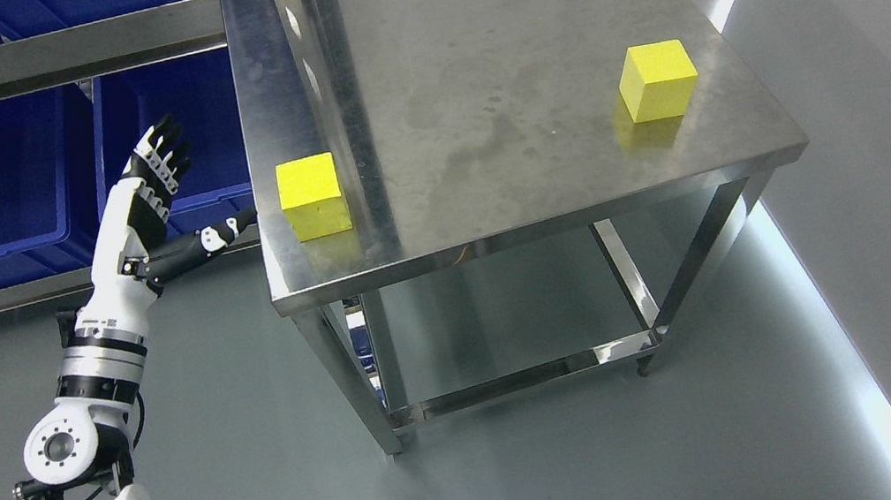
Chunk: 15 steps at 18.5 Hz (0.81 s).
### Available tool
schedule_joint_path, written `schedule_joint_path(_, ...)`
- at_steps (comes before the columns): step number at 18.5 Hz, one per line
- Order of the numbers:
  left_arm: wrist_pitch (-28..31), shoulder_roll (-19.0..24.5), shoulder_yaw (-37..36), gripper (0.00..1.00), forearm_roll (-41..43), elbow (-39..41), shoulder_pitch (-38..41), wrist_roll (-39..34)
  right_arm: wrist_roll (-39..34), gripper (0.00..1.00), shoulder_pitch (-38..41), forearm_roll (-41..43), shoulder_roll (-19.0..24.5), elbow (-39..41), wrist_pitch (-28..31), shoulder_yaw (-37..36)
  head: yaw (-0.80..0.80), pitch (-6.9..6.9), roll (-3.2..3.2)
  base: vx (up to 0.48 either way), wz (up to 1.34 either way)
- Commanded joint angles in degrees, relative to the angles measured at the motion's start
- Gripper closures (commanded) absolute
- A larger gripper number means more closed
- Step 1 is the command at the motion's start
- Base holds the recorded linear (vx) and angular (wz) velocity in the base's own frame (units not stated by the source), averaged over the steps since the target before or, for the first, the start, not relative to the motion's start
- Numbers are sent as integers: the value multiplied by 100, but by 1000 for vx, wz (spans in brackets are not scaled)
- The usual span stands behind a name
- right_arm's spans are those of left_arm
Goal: Move yellow foam block to right shelf middle
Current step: 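Reach the left hand toward the nearer yellow foam cube on the table, then close the left hand around the yellow foam cube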
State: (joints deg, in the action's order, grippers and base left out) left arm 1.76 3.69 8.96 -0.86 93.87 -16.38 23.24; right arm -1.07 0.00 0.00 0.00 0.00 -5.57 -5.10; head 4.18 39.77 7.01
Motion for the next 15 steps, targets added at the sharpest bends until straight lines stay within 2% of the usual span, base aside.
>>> schedule_joint_path(1, 438, 545, -938, 2, 218, -167, -515, 189, 1, 0, -18, 0, -100, 100, 3, 0, 0, 0, 0, 0, 0)
schedule_joint_path(4, 465, 572, -1185, 2, 568, -219, -524, 444, 1, 0, -17, 0, -100, 100, 3, 0, 0, 0, 0, 0, 0)
schedule_joint_path(11, 448, 581, -1273, 1, 1245, -668, -524, 462, 1, 0, -9, 0, -100, 100, 3, 0, 0, 0, 0, 0, 0)
schedule_joint_path(15, 448, 554, -1326, 1, 1281, -817, -542, 462, 1, 0, -17, 0, -100, 100, 3, 0, 0, 0, 0, 0, 0)
